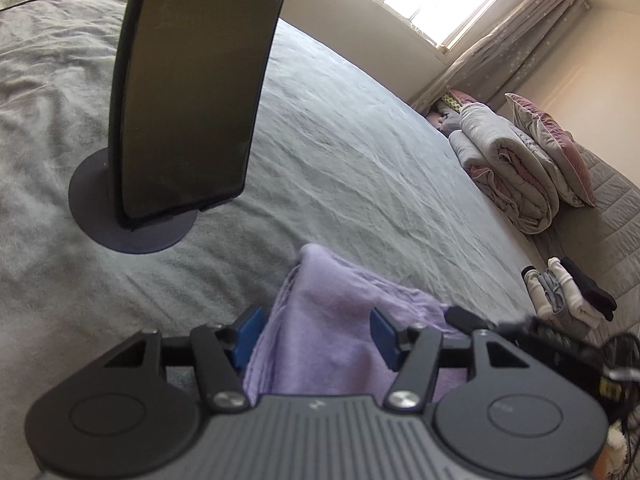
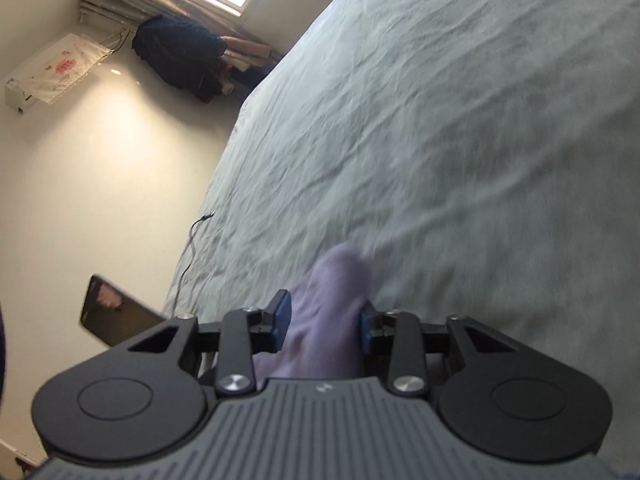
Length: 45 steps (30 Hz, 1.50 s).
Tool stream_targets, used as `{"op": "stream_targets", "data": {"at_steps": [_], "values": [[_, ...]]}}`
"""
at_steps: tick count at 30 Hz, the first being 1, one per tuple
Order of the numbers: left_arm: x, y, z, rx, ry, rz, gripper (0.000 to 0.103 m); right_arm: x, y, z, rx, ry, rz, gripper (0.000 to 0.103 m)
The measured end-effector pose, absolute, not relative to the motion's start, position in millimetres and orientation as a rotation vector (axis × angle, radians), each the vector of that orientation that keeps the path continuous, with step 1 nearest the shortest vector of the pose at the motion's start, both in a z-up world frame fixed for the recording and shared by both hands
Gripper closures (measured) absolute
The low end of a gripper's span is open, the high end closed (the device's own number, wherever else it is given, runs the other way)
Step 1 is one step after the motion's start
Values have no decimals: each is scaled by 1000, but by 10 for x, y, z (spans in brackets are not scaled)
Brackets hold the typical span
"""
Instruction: Fold clothes
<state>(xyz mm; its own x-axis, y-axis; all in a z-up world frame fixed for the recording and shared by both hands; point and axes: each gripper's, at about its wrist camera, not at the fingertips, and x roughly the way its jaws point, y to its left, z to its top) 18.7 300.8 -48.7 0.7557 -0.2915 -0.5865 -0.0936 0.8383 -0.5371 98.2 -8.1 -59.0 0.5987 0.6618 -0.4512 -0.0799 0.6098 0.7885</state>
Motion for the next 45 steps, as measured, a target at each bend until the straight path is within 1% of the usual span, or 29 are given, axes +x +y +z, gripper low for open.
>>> {"op": "stream_targets", "data": {"at_steps": [1, 3, 4, 5, 7, 8, 9, 10, 13, 18, 20, 21, 22, 25, 26, 27, 31, 32, 35, 41, 45], "values": [[184, 3008, -488, -571, 713, -114, 43, 1044, -88, -587, 788, 815, 470, 87], [179, 3005, -477, -556, 708, -107, 44, 1128, -89, -559, 751, 798, 428, 92], [162, 3011, -462, -551, 704, -97, 45, 1146, -94, -530, 733, 789, 410, 91], [145, 3017, -447, -546, 700, -87, 45, 1137, -103, -485, 710, 778, 400, 80], [97, 3021, -403, -520, 687, -57, 45, 1050, -148, -394, 669, 750, 404, 75], [60, 3011, -376, -491, 674, -31, 45, 991, -168, -354, 654, 738, 419, 67], [16, 3001, -345, -460, 663, -13, 45, 920, -179, -315, 634, 726, 435, 64], [-29, 2989, -315, -430, 650, 4, 45, 825, -167, -277, 600, 712, 454, 62], [-194, 2957, -209, -369, 604, 33, 47, 506, -28, -151, 455, 666, 508, 62], [-441, 2924, -99, -293, 553, 77, 61, 71, 275, -106, 246, 590, 576, 62], [-520, 2944, -129, -291, 564, 65, 69, -43, 414, -121, 174, 570, 588, 62], [-553, 2954, -147, -290, 572, 59, 71, -92, 436, -141, 146, 566, 594, 62], [-553, 2959, -183, -283, 590, 59, 76, -131, 435, -164, 122, 566, 598, 62], [-517, 2953, -287, -238, 647, 131, 79, -215, 534, -261, 44, 567, 586, 62], [-532, 2997, -310, -228, 664, 170, 83, -262, 546, -287, 25, 567, 577, 62], [-537, 3059, -314, -244, 674, 187, 84, -315, 539, -306, 13, 566, 565, 62], [-677, 3390, -278, -478, 653, 97, 84, -508, 421, -271, 57, 552, 537, 62], [-701, 3445, -268, -525, 650, 59, 82, -570, 390, -247, 65, 544, 531, 62], [-748, 3496, -234, -599, 649, -26, 80, -723, 317, -198, 58, 516, 521, 62], [-738, 3320, -136, -530, 679, -92, 80, -781, 257, -216, 50, 527, 527, 61], [-683, 3255, -191, -494, 712, -88, 80, -779, 271, -254, 46, 540, 527, 60]]}}
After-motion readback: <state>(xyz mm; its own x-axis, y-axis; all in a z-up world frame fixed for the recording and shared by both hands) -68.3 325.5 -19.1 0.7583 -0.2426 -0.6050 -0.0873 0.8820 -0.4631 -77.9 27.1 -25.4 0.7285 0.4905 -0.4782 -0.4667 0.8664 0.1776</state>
